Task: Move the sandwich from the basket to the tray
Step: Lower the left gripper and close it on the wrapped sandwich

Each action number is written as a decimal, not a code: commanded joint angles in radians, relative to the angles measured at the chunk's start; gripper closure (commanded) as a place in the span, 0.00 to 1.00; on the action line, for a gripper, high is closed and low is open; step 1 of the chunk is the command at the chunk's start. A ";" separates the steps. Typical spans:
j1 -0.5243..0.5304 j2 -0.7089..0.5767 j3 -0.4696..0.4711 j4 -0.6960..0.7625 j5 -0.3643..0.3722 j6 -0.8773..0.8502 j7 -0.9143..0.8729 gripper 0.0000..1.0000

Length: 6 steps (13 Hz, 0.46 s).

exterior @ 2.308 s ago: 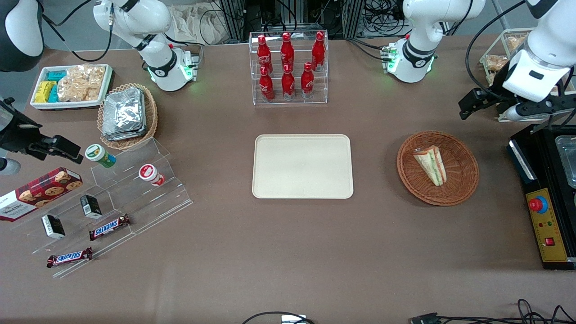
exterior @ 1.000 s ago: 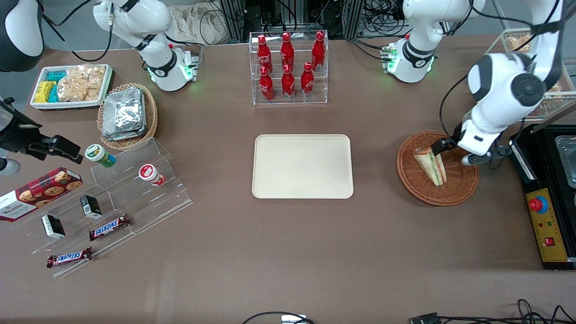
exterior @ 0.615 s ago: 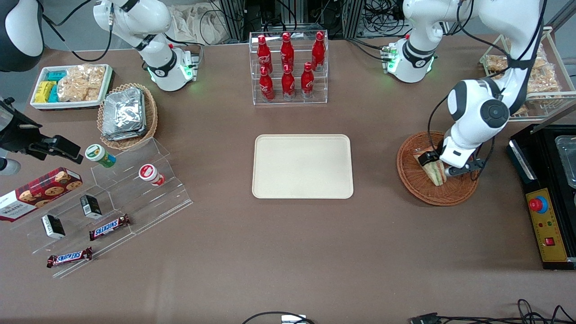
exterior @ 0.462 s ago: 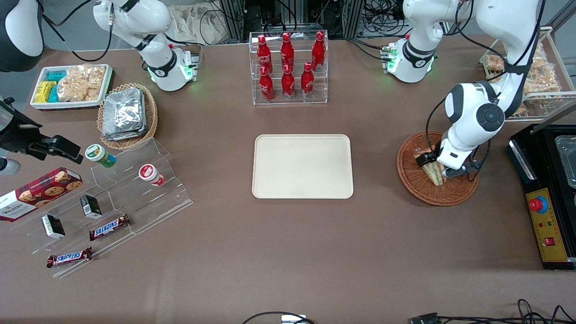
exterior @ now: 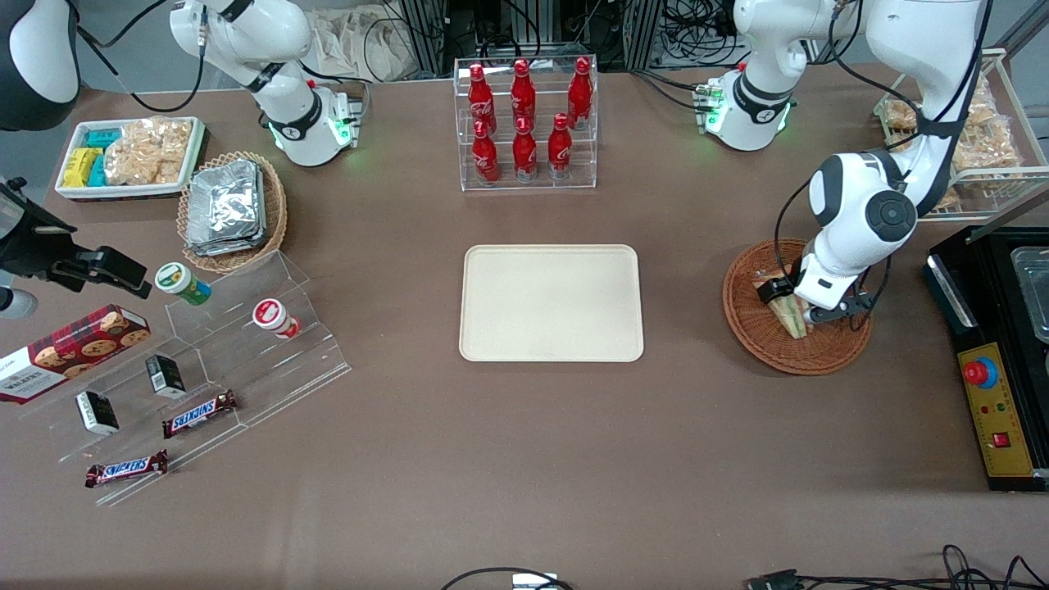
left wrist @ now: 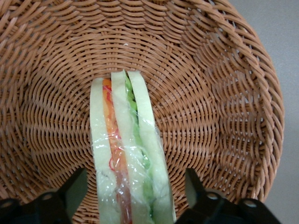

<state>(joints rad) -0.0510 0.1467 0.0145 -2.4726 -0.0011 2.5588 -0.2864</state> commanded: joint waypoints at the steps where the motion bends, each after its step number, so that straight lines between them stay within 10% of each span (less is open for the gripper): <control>1: -0.007 -0.013 0.004 -0.009 -0.008 0.014 0.012 1.00; 6: -0.006 -0.015 0.004 -0.008 -0.008 0.008 0.013 1.00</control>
<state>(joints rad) -0.0512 0.1457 0.0145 -2.4726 -0.0010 2.5588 -0.2864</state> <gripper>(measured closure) 0.639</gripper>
